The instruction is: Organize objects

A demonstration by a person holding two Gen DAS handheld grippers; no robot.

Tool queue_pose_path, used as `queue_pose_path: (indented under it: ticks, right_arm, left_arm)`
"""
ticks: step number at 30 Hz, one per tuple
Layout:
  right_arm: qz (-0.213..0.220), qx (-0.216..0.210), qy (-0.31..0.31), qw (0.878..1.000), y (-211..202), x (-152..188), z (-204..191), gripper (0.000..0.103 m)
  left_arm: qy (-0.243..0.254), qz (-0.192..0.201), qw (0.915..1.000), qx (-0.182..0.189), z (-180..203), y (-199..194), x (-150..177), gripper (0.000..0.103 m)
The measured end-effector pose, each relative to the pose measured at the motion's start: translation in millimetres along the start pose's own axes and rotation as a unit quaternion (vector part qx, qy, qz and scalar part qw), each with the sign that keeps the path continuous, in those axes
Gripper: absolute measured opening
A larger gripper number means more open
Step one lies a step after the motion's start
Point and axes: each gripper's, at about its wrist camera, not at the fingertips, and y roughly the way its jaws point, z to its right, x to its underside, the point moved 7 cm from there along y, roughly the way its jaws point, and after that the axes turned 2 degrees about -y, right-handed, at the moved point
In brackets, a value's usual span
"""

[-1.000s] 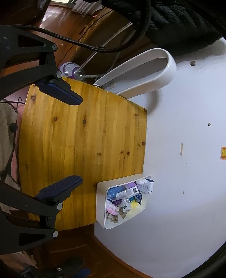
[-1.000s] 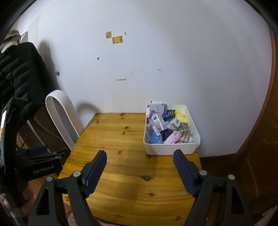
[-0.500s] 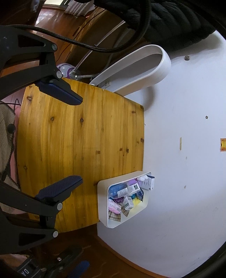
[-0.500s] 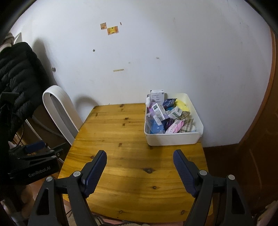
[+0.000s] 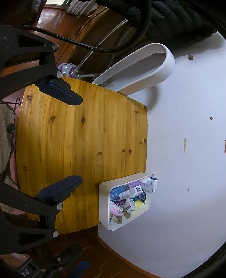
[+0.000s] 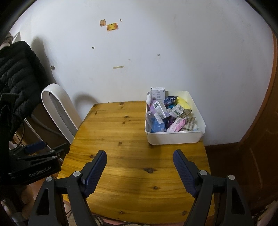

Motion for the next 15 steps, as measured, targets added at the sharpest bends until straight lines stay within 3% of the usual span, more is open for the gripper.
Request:
queue_pose_path:
  ticks: [15]
  right_arm:
    - [-0.007, -0.001, 0.004, 1.0, 8.1, 2.6, 0.3, 0.08]
  left_arm:
    - [-0.001, -0.008, 1.0, -0.002, -0.2, 7.1, 0.9, 0.085]
